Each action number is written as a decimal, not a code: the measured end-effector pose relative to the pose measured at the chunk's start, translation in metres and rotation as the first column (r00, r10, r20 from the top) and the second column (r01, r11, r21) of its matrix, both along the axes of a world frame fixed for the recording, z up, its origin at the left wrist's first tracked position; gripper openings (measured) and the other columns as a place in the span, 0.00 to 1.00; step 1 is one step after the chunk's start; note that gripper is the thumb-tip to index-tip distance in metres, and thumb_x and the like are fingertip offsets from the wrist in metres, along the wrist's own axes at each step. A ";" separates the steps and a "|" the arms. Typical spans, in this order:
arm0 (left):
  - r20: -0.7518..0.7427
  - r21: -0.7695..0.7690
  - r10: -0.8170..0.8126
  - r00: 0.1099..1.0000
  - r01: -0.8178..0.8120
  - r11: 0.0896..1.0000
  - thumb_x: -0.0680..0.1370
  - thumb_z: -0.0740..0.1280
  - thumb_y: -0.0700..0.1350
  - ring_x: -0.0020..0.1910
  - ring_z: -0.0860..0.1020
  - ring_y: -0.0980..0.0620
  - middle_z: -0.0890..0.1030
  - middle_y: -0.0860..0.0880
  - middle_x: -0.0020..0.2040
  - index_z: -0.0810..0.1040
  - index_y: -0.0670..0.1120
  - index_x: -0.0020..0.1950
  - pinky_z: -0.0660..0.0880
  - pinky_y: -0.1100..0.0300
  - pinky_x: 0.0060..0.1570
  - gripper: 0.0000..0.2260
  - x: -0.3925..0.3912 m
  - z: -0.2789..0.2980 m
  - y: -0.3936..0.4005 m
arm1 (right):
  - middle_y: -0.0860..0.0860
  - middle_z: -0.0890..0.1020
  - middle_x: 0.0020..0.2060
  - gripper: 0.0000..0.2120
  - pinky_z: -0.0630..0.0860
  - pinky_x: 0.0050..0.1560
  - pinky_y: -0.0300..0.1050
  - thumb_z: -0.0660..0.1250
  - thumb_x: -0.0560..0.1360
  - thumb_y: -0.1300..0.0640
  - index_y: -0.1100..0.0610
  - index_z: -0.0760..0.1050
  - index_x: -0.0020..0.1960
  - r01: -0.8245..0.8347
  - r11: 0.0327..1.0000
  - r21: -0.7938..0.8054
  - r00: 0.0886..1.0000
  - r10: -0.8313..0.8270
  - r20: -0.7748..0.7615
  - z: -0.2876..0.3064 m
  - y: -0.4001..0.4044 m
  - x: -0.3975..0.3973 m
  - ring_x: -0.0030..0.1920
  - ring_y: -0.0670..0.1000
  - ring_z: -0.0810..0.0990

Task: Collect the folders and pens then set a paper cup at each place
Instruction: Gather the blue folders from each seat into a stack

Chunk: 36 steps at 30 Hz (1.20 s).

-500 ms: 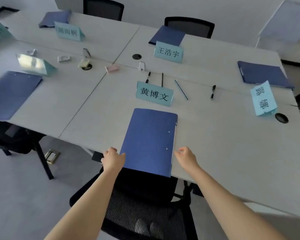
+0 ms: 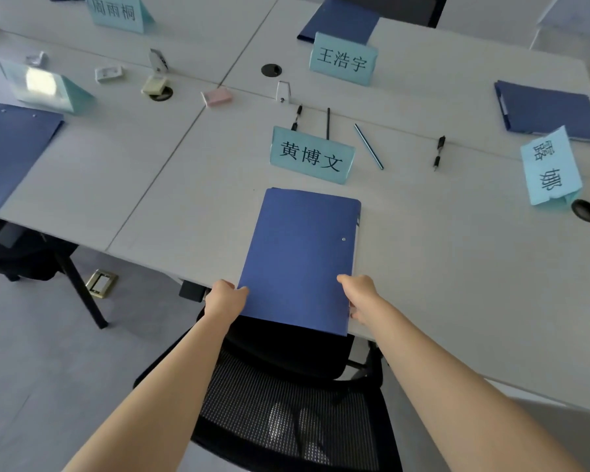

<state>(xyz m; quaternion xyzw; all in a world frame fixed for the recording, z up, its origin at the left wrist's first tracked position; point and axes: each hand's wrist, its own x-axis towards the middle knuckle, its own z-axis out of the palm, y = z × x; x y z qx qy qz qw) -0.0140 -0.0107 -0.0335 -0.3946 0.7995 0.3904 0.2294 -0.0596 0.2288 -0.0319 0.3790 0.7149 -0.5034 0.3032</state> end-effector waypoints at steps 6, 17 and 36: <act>-0.017 0.109 -0.008 1.000 0.010 0.994 0.78 0.64 0.49 0.49 0.77 0.44 0.77 0.45 0.53 0.71 0.43 0.60 0.76 0.54 0.44 0.14 -0.009 0.011 -0.002 | 0.54 0.80 0.55 0.26 0.79 0.57 0.56 0.68 0.65 0.46 0.56 0.73 0.60 0.045 0.997 -0.068 0.998 -0.042 0.047 -0.001 0.001 0.000 0.53 0.58 0.81; -0.220 0.401 0.219 0.951 -0.117 0.909 0.78 0.67 0.41 0.48 0.83 0.47 0.82 0.46 0.54 0.76 0.45 0.60 0.80 0.51 0.50 0.11 0.015 0.058 -0.004 | 0.58 0.81 0.53 0.06 0.80 0.53 0.58 0.69 0.75 0.63 0.61 0.72 0.49 0.048 0.972 -0.230 0.988 -0.080 -0.132 0.071 0.007 0.020 0.48 0.59 0.82; -0.113 0.713 0.623 0.774 -0.373 0.593 0.77 0.68 0.44 0.48 0.85 0.46 0.85 0.46 0.53 0.78 0.44 0.60 0.81 0.53 0.41 0.12 0.218 0.146 -0.024 | 0.54 0.85 0.52 0.14 0.82 0.41 0.46 0.66 0.77 0.65 0.54 0.69 0.59 -0.483 0.716 -0.504 0.870 0.325 -0.371 0.141 -0.024 0.117 0.46 0.53 0.86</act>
